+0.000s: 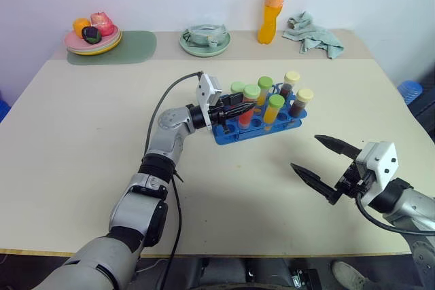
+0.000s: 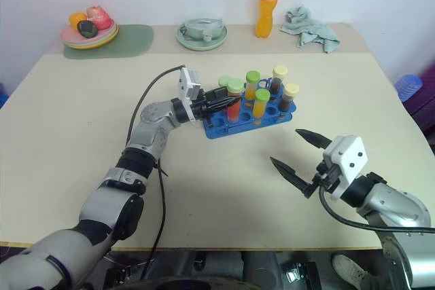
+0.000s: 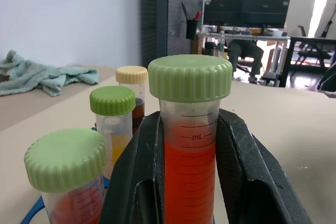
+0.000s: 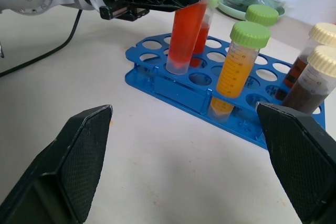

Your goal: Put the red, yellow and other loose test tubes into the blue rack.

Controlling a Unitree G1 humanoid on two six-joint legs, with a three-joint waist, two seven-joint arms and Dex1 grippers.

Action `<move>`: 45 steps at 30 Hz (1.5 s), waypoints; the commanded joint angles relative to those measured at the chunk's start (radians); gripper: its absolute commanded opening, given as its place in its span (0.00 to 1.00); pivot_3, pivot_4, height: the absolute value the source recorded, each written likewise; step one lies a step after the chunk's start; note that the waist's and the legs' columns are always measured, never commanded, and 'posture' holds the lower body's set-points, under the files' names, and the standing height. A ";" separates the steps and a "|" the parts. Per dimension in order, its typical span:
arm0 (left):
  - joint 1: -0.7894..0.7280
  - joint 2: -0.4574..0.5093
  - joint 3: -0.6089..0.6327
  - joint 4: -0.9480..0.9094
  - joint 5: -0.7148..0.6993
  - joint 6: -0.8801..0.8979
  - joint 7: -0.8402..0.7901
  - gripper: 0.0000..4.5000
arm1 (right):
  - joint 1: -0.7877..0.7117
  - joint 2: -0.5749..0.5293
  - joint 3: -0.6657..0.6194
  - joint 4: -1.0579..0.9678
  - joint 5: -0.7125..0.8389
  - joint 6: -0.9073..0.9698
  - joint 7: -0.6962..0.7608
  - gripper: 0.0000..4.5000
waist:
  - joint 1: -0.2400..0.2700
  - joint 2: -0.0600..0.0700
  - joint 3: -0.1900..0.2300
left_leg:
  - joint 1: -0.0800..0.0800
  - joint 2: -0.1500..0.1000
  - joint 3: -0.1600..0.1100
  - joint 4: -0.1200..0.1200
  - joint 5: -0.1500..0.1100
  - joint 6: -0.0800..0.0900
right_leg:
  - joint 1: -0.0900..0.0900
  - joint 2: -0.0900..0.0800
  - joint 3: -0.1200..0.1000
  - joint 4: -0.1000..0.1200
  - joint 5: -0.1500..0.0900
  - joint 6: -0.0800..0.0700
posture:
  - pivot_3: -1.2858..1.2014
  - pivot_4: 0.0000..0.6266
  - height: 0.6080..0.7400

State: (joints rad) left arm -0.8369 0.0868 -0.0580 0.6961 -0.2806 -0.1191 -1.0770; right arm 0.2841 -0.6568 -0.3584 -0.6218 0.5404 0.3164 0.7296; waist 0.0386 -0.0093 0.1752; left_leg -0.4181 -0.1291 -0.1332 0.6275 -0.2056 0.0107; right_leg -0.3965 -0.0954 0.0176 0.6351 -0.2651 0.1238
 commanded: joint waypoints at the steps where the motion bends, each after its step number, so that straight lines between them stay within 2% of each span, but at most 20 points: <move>1: 0.014 -0.010 -0.050 0.026 0.043 0.012 -0.030 0.16 | -0.011 0.005 -0.009 -0.027 0.002 -0.016 -0.010 1.00 | 0.001 0.000 0.000 | 0.000 0.000 0.000 0.000 0.000 0.000 | 0.000 0.000 0.000 0.000 0.000 0.000 | 0.52 0.24 0.99; 19: 0.053 -0.012 -0.047 -0.020 0.047 0.042 -0.041 0.16 | -0.006 0.003 -0.014 -0.036 0.008 -0.008 -0.015 1.00 | 0.001 0.000 0.000 | 0.000 0.000 0.000 0.000 0.000 0.001 | 0.001 0.000 0.000 0.000 0.000 0.000 | 0.52 0.24 0.99; 45: 0.012 0.008 -0.012 0.067 0.052 0.027 0.027 0.16 | -0.012 0.002 -0.016 -0.017 0.005 -0.011 0.008 1.00 | 0.000 0.000 -0.001 | 0.004 0.000 0.000 0.000 -0.001 0.001 | 0.004 0.000 0.000 -0.001 0.000 0.000 | 0.52 0.24 0.99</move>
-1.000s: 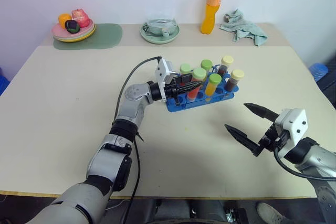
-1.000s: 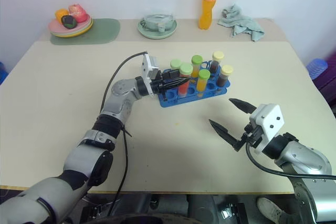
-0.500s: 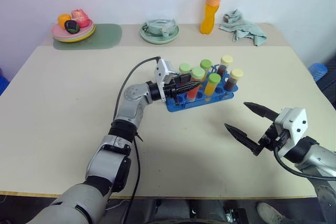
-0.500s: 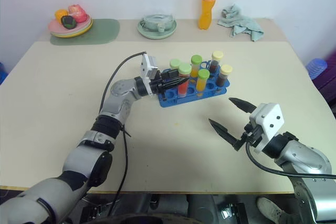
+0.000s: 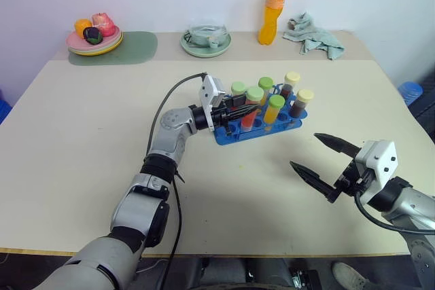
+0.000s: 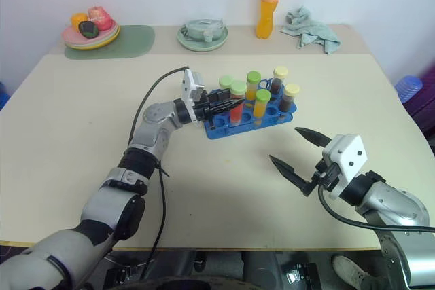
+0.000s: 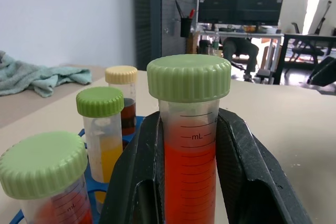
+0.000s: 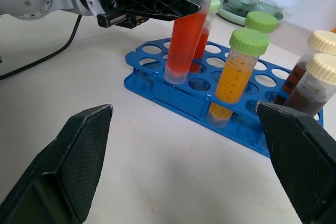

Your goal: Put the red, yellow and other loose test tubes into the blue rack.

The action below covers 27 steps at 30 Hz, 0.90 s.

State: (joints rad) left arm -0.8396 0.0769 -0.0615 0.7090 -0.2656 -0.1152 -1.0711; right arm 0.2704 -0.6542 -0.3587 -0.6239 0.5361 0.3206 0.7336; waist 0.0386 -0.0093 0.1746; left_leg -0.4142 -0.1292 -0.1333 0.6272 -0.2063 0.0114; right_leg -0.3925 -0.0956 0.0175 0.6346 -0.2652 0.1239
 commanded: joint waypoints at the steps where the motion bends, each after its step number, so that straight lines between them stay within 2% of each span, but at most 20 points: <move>1: 0.012 0.018 -0.008 0.057 0.036 0.023 0.023 0.16 | 0.002 0.000 -0.016 -0.015 0.009 -0.015 0.004 1.00 | 0.000 0.000 0.000 | 0.000 0.000 0.000 0.000 0.000 0.000 | 0.000 0.000 0.000 0.000 0.000 0.000 | 0.52 0.24 0.99; 14: 0.007 0.026 -0.007 0.057 0.037 0.023 0.030 0.16 | 0.080 -0.004 -0.068 -0.035 0.026 -0.009 0.006 1.00 | 0.000 0.000 0.000 | 0.001 0.000 0.000 0.000 0.000 0.000 | 0.001 0.000 0.000 0.000 0.000 0.000 | 0.52 0.24 0.99; 27: 0.016 0.034 -0.007 0.044 0.033 0.038 0.025 0.16 | 0.070 -0.008 -0.065 -0.034 0.030 -0.005 0.001 1.00 | -0.001 0.000 0.000 | 0.001 0.000 0.000 0.000 0.000 0.000 | 0.001 0.000 0.000 0.000 0.000 0.000 | 0.52 0.24 0.99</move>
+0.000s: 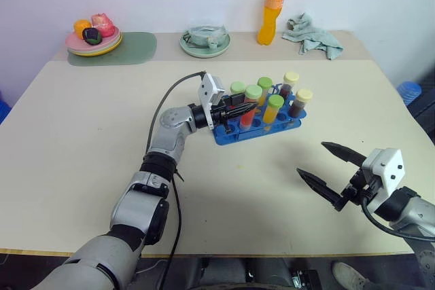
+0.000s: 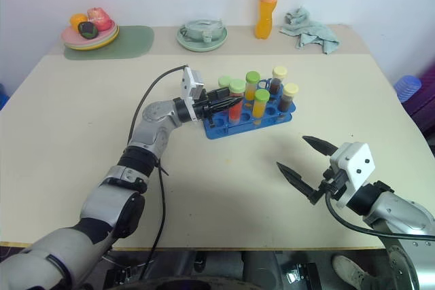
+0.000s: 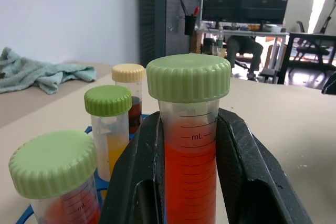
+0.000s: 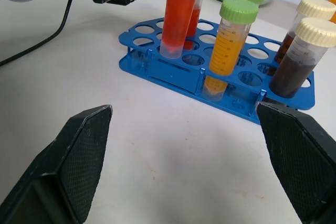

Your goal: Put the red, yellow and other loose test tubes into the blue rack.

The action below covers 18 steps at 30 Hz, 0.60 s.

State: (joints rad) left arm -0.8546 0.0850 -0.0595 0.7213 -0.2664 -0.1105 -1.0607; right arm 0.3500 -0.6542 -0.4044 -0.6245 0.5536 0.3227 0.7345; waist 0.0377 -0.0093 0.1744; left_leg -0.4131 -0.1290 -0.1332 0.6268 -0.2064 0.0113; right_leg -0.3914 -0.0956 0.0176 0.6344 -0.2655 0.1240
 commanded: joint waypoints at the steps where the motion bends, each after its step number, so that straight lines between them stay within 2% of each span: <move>1: 0.031 0.026 -0.008 0.032 0.033 0.034 0.017 0.16 | -0.013 -0.009 -0.019 -0.032 0.013 -0.005 0.000 1.00 | 0.000 0.000 0.000 | 0.000 0.000 0.000 0.000 0.000 0.000 | 0.000 0.000 0.000 0.000 0.000 0.000 | 0.52 0.24 0.99; 18: 0.052 0.040 -0.003 -0.003 0.026 0.053 0.023 0.16 | -0.042 -0.013 -0.010 -0.012 0.006 -0.003 0.012 1.00 | -0.001 0.000 0.000 | 0.000 0.000 0.000 0.000 0.000 0.000 | 0.000 0.000 0.000 0.000 0.000 0.000 | 0.52 0.24 0.99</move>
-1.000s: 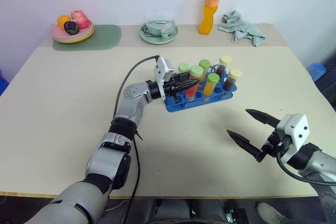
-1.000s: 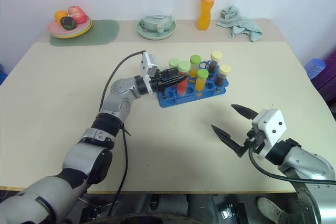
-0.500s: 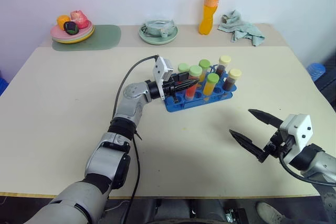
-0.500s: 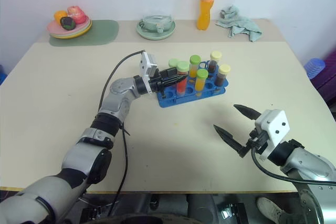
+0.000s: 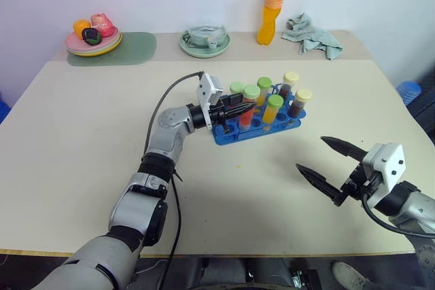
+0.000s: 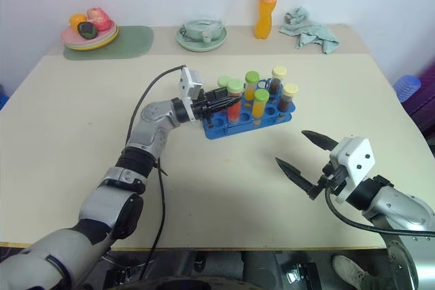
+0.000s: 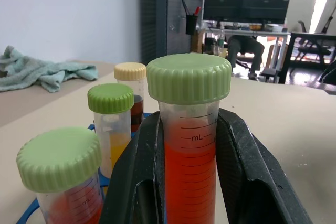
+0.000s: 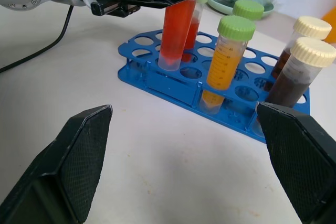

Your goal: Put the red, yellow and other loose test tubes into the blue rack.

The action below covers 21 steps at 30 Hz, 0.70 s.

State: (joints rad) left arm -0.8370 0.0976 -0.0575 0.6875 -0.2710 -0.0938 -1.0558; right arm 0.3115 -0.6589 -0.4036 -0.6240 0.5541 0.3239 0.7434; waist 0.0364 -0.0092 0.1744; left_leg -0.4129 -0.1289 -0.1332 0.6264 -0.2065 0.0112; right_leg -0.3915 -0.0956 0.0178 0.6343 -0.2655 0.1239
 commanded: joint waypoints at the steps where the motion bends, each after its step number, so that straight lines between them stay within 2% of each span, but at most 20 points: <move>1: 0.036 0.029 -0.005 0.028 0.029 0.038 0.018 0.16 | -0.003 -0.008 -0.010 -0.012 0.005 -0.005 0.004 1.00 | 0.000 0.000 0.000 | 0.000 0.000 0.000 0.000 0.000 0.000 | 0.000 0.000 0.000 0.000 0.000 0.000 | 0.52 0.24 0.99; 21: 0.054 0.041 -0.009 0.005 0.025 0.053 0.015 0.16 | -0.009 -0.002 0.001 0.002 -0.006 -0.020 0.013 1.00 | 0.000 0.000 0.000 | 0.000 0.000 0.000 0.000 0.000 0.000 | 0.000 0.000 0.000 0.000 0.000 0.000 | 0.52 0.24 0.99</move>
State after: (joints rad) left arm -0.8241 0.1087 -0.0576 0.6594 -0.2746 -0.0739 -1.0448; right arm 0.3082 -0.6587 -0.3974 -0.6055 0.5496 0.3210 0.7544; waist 0.0359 -0.0091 0.1743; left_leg -0.4128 -0.1288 -0.1332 0.6262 -0.2066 0.0111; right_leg -0.3915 -0.0957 0.0179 0.6341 -0.2656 0.1238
